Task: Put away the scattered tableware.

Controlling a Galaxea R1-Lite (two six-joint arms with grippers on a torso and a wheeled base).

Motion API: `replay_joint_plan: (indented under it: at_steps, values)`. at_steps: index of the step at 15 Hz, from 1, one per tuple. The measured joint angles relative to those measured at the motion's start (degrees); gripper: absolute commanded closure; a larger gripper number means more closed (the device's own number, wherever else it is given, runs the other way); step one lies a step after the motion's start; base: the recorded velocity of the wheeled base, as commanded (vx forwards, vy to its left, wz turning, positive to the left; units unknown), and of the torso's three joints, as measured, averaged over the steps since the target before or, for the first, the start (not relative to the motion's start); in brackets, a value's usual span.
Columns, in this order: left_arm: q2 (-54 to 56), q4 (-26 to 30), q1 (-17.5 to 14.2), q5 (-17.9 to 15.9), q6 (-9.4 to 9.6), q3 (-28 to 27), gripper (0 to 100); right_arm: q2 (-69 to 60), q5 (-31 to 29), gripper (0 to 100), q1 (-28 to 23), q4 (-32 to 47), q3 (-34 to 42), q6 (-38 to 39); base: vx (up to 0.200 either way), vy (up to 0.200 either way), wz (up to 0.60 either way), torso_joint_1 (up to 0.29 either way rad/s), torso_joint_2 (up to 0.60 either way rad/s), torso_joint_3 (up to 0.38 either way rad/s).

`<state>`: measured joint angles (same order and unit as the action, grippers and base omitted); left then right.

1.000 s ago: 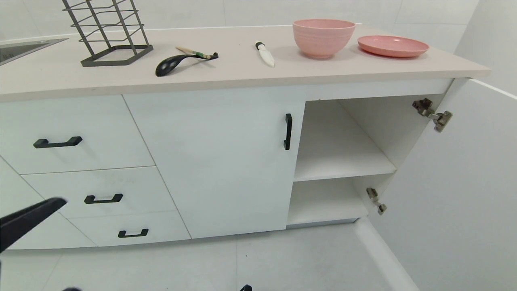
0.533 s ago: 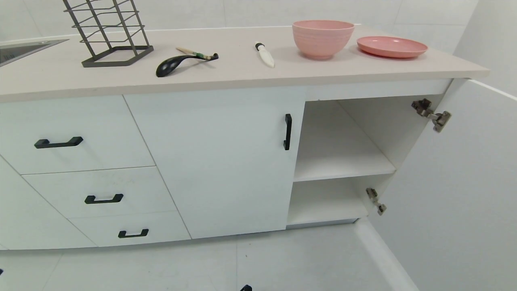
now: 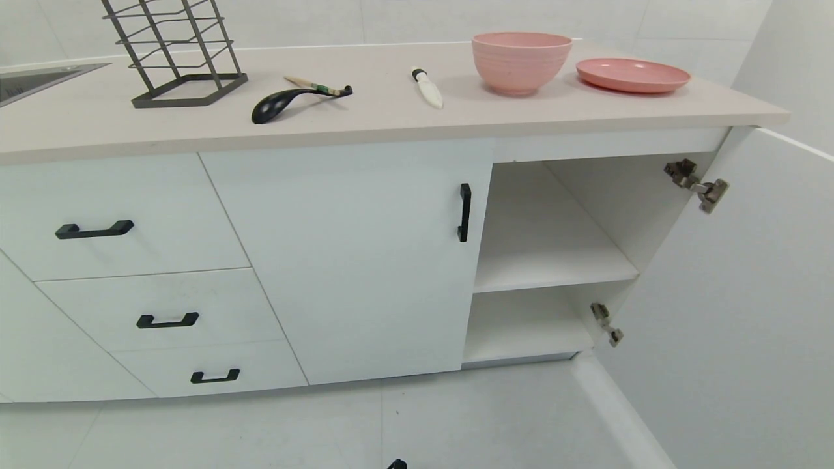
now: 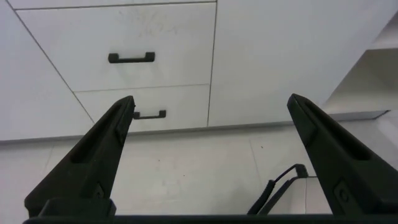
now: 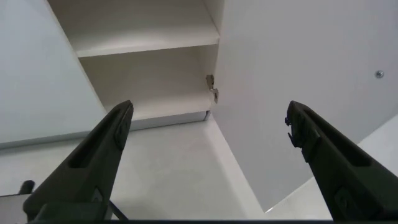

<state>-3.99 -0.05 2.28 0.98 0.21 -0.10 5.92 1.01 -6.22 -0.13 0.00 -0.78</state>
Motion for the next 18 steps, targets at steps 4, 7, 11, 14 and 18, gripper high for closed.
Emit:
replay_joint_plan:
  at_steps: [4,7,11,14,18]
  values:
    - [2.28,0.05,-1.62,-2.19,0.01,0.00,0,-0.15,-0.41,0,-0.04,0.06,0.00,0.96,0.000,0.000,0.00,0.000,0.00,0.000]
    - [3.77,0.05,-2.17,-1.60,0.01,0.02,0,-0.17,-0.41,0,-0.11,0.06,0.00,0.94,0.000,-0.067,0.00,0.001,0.00,0.001]
    - [4.12,0.02,-2.21,-1.63,-0.37,0.07,0,-0.15,-0.41,0,-0.26,0.04,0.00,0.96,0.000,-0.150,0.00,0.003,0.00,0.001]
    - [4.17,0.05,-2.28,-1.95,0.00,0.10,0,-0.12,-0.52,0,-0.23,0.18,0.00,1.05,0.000,0.000,0.00,0.000,0.00,0.000]
    - [4.17,0.02,-2.26,-1.84,-0.43,0.10,0,-0.12,-0.50,0,-0.26,0.11,0.00,1.05,0.100,0.000,0.00,0.000,0.00,0.001]
